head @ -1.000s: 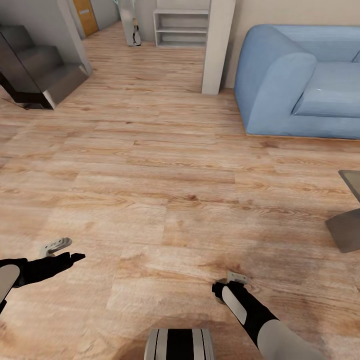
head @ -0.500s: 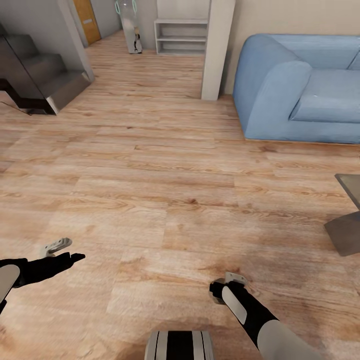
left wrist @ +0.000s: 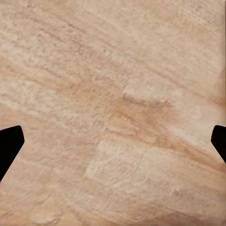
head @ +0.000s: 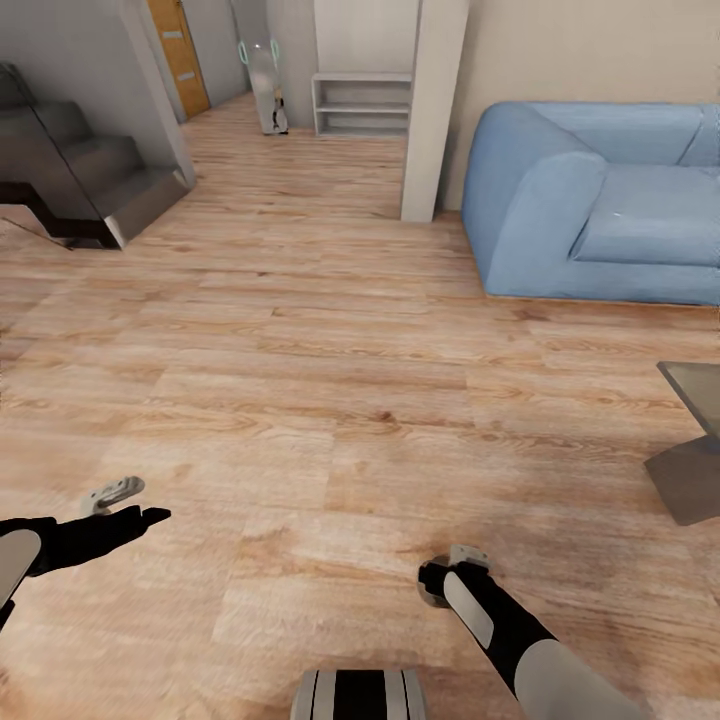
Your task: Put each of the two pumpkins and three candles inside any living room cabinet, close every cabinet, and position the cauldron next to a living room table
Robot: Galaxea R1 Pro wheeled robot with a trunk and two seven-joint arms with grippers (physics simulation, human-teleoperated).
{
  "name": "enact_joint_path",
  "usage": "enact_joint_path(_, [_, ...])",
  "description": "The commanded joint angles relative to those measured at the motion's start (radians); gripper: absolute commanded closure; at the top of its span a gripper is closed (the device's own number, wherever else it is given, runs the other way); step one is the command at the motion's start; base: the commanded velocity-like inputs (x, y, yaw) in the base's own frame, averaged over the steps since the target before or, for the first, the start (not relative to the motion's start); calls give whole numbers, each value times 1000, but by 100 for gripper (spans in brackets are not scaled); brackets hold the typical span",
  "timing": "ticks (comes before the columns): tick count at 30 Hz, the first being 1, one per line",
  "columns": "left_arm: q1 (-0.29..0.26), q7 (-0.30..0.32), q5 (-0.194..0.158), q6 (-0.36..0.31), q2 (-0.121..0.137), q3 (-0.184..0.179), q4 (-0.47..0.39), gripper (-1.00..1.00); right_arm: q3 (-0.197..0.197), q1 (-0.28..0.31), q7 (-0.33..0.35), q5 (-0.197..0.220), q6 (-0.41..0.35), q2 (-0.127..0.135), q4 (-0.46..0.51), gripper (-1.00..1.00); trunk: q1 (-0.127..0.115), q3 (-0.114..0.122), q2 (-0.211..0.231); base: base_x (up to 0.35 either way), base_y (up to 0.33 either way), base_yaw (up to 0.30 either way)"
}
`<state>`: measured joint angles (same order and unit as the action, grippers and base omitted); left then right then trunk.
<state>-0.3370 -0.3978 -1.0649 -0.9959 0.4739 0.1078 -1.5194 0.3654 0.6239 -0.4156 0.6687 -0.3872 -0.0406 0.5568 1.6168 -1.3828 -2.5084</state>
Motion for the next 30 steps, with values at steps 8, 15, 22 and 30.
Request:
enact_joint_path(8, [0,-13,-5,-3,-1,-2,1,-100,4,0,-12,12,-11,3,10,100,-4,30,2,0,0,0])
enact_joint_path(15, [0,-13,-4,-3,-3,-4,1,-100,4,0,-12,12,-29,2,14,100,-7,57,3,0,0,0])
enact_joint_path(22, [0,-15,-3,-1,-5,-5,8,-100,3,0,-11,13,-48,1,15,100,-10,84,5,0,0,0])
enact_joint_path(30, [-2,-17,5,4,-10,-37,55,-100,2,0,-11,14,-48,2,15,100,-14,115,7,0,0,0])
